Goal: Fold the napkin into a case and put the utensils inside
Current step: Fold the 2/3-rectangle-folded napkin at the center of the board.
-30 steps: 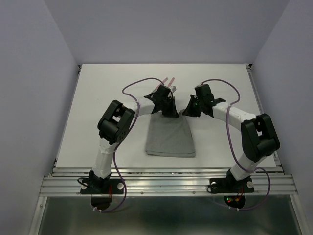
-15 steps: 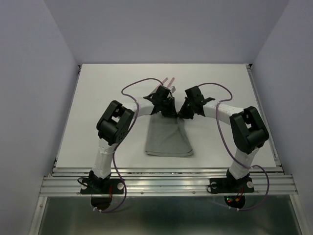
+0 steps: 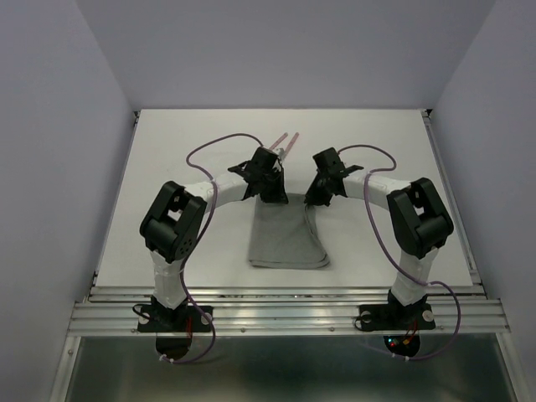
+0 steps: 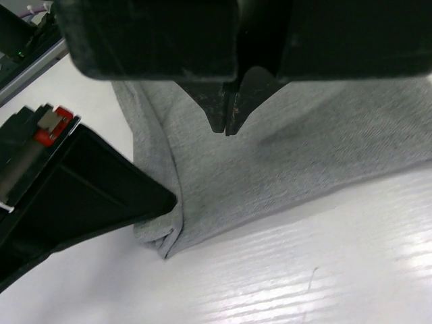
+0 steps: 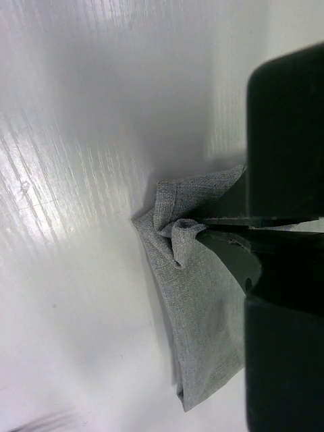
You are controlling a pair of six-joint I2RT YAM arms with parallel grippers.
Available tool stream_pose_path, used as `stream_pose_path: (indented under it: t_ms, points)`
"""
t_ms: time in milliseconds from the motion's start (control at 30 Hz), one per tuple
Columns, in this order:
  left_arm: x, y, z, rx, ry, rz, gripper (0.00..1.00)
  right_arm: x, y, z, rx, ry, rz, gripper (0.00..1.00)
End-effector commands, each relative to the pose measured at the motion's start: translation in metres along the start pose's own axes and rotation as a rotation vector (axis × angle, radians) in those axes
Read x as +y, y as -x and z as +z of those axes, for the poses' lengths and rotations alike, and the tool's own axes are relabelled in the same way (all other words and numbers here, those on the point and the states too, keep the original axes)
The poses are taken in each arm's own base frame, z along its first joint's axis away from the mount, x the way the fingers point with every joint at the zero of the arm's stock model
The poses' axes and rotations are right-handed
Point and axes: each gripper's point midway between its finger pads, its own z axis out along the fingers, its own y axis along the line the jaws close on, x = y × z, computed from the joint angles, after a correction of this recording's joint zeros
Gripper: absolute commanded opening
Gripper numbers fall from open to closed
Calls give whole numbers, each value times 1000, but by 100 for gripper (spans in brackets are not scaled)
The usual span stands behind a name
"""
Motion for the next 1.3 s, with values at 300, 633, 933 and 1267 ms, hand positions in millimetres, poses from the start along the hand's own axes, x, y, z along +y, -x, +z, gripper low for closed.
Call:
stream_pose_path:
  t_ms: [300, 633, 933, 1267]
  points:
    - [50, -46, -4, 58, 102, 28, 0, 6, 21, -17, -110, -93, -54, 1]
    - [56, -56, 2, 77, 103, 20, 0, 15, 14, -19, -121, -108, -48, 1]
    - [53, -51, -1, 57, 95, 20, 0, 16, 13, -11, -140, -171, -1, 1]
    - [54, -49, -4, 34, 101, 27, 0, 11, 7, 2, -124, -245, 72, 1]
